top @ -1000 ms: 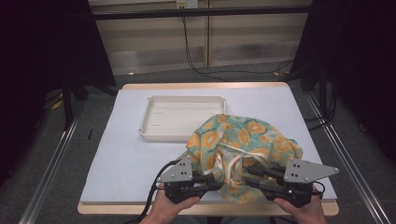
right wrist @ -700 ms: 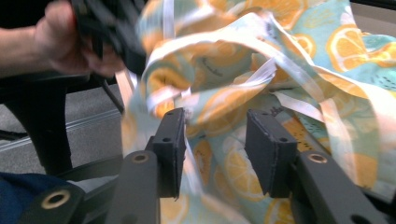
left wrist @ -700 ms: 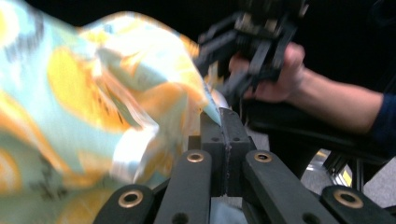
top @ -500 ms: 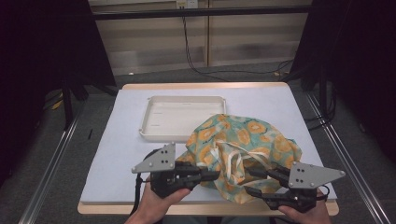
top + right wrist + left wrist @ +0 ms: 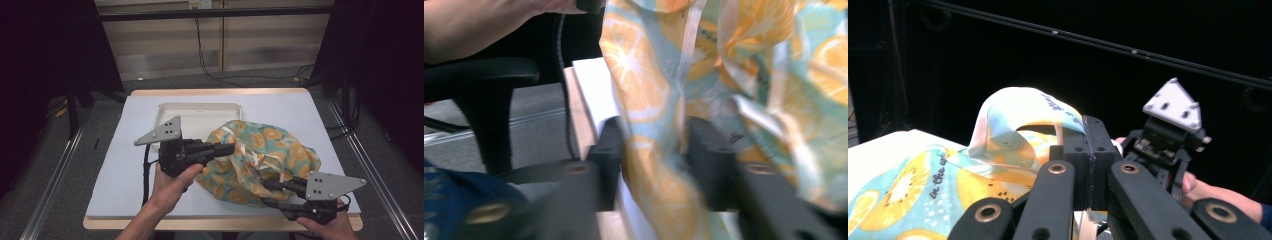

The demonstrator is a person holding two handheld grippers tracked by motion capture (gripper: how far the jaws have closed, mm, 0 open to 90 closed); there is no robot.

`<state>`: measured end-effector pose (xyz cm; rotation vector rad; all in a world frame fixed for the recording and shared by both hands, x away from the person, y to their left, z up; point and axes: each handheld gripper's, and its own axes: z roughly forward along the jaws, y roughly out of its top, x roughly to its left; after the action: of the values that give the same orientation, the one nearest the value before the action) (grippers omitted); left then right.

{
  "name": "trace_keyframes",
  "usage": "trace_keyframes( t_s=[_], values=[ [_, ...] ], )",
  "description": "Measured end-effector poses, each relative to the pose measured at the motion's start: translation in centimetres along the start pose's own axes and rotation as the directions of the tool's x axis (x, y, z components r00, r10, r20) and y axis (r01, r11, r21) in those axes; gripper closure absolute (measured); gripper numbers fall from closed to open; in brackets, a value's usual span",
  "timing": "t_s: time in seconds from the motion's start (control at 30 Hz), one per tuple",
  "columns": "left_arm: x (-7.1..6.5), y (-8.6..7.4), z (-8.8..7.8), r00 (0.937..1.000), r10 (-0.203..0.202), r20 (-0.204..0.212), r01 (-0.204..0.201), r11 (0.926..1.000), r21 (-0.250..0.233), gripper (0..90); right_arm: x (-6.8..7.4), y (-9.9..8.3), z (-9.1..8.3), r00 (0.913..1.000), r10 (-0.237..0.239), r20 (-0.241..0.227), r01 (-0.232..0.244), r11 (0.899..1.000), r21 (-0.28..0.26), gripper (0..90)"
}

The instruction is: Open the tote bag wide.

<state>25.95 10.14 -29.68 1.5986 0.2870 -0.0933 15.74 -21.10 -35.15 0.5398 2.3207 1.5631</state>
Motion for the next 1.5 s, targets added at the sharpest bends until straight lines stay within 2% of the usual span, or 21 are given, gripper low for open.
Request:
trace_keyframes(
  t_s=[0.03, 0.13, 0.17, 0.4, 0.53, 0.63, 0.77, 0.83, 0.9, 0.97, 1.0, 1.03, 1.07, 1.1, 1.13, 1.2, 1.23, 1.3, 1.37, 1.43, 1.5],
  values=[
    [0.2, -0.1, 0.0, 0.9998, 0.015, -0.015, -0.015, 0.9998, 0.012, 90.0, -0.2, 0.3, -0.2, 1.0, 0.003, -0.003, -0.003, 1.0, -0.012, 73.4],
    [0.6, -0.9, 0.2, 0.9998, -0.002, -0.021, 0.002, 0.9998, 0.017, 89.3, -1.0, 1.0, -0.8, 0.9999, 0.009, -0.007, -0.009, 0.999, -0.048, 87.8],
    [0.7, -1.1, 0.3, 0.9998, -0.006, -0.021, 0.006, 0.9999, 0.016, 89.2, -1.5, 1.3, -1.1, 0.9998, 0.009, 0.017, -0.008, 0.999, -0.053, 90.0],
    [0.9, -1.6, 0.2, 0.9991, -0.01, -0.041, 0.012, 0.9995, 0.029, 66.9, -4.1, 3.1, -2.5, 0.9961, 0.038, 0.08, -0.027, 0.991, -0.128, 90.0],
    [0.5, -2.0, 0.1, 0.9993, 0.016, -0.033, -0.015, 0.9996, 0.024, 58.3, -5.4, 3.9, -3.1, 0.9925, 0.051, 0.111, -0.033, 0.988, -0.153, 90.0],
    [-0.1, -2.4, 0.6, 0.9986, 0.053, -0.004, -0.053, 0.9968, 0.059, 54.8, -6.3, 4.4, -3.5, 0.9899, 0.07, 0.124, -0.048, 0.984, -0.172, 90.0],
    [-0.6, -2.8, 1.8, 0.99, 0.135, -0.04, -0.129, 0.9827, 0.133, 50.6, -7.1, 4.8, -2.9, 0.9881, 0.068, 0.138, -0.047, 0.987, -0.151, 90.0],
    [-0.4, -3.0, 2.2, 0.9886, 0.143, -0.047, -0.134, 0.9784, 0.157, 47.3, -7.3, 4.8, -2.4, 0.9884, 0.066, 0.136, -0.047, 0.989, -0.14, 90.0],
    [-0.1, -3.2, 2.6, 0.9831, 0.163, -0.083, -0.147, 0.9747, 0.168, 49.4, -7.5, 4.9, -2.2, 0.9878, 0.072, 0.138, -0.052, 0.988, -0.143, 90.0],
    [0.3, -3.6, 2.9, 0.9837, 0.164, -0.075, -0.149, 0.9735, 0.174, 55.0, -7.8, 5.1, -2.2, 0.9877, 0.071, 0.139, -0.049, 0.987, -0.155, 90.0],
    [0.4, -3.8, 3.0, 0.9823, 0.174, -0.068, -0.158, 0.9671, 0.199, 61.1, -7.9, 5.2, -2.2, 0.9867, 0.074, 0.145, -0.051, 0.987, -0.153, 90.0],
    [0.4, -3.9, 2.9, 0.9798, 0.191, -0.057, -0.175, 0.9614, 0.212, 75.0, -8.2, 5.3, -2.1, 0.9857, 0.076, 0.15, -0.053, 0.987, -0.152, 90.0],
    [0.4, -4.1, 2.8, 0.9762, 0.207, -0.065, -0.189, 0.9583, 0.214, 85.1, -8.4, 5.3, -2.1, 0.9852, 0.082, 0.15, -0.06, 0.987, -0.151, 90.0],
    [0.4, -4.1, 2.7, 0.9789, 0.193, -0.067, -0.174, 0.9594, 0.222, 90.0, -8.7, 5.3, -2.1, 0.9845, 0.086, 0.153, -0.062, 0.987, -0.151, 90.0],
    [0.5, -4.3, 2.6, 0.9834, 0.175, -0.048, -0.16, 0.9605, 0.228, 90.0, -8.9, 5.3, -2.0, 0.9832, 0.089, 0.159, -0.066, 0.987, -0.149, 90.0],
    [0.3, -4.5, 2.2, 0.9845, 0.17, -0.044, -0.155, 0.9586, 0.239, 90.0, -9.6, 5.3, -1.9, 0.981, 0.102, 0.165, -0.078, 0.986, -0.149, 90.0],
    [0.3, -4.7, 2.0, 0.9881, 0.152, -0.022, -0.143, 0.9641, 0.224, 90.0, -9.9, 5.2, -1.8, 0.9793, 0.11, 0.17, -0.084, 0.985, -0.152, 90.0],
    [0.1, -4.9, 1.6, 0.9887, 0.149, -0.014, -0.142, 0.9615, 0.235, 90.0, -10.6, 5.2, -1.5, 0.9765, 0.124, 0.176, -0.097, 0.983, -0.153, 90.0],
    [-0.2, -5.2, 1.2, 0.9913, 0.131, 0.018, -0.131, 0.9644, 0.23, 90.0, -11.6, 5.1, -1.0, 0.9732, 0.137, 0.185, -0.111, 0.983, -0.144, 90.0],
    [-1.0, -5.5, 0.7, 0.9873, 0.154, 0.038, -0.159, 0.9547, 0.252, 90.0, -12.3, 5.0, -0.6, 0.9696, 0.147, 0.195, -0.122, 0.983, -0.136, 90.0],
    [-1.8, -6.0, 0.2, 0.9839, 0.158, 0.084, -0.173, 0.9553, 0.239, 90.0, -13.1, 4.9, 0.0, 0.9667, 0.161, 0.199, -0.138, 0.983, -0.125, 90.0]
  ],
)
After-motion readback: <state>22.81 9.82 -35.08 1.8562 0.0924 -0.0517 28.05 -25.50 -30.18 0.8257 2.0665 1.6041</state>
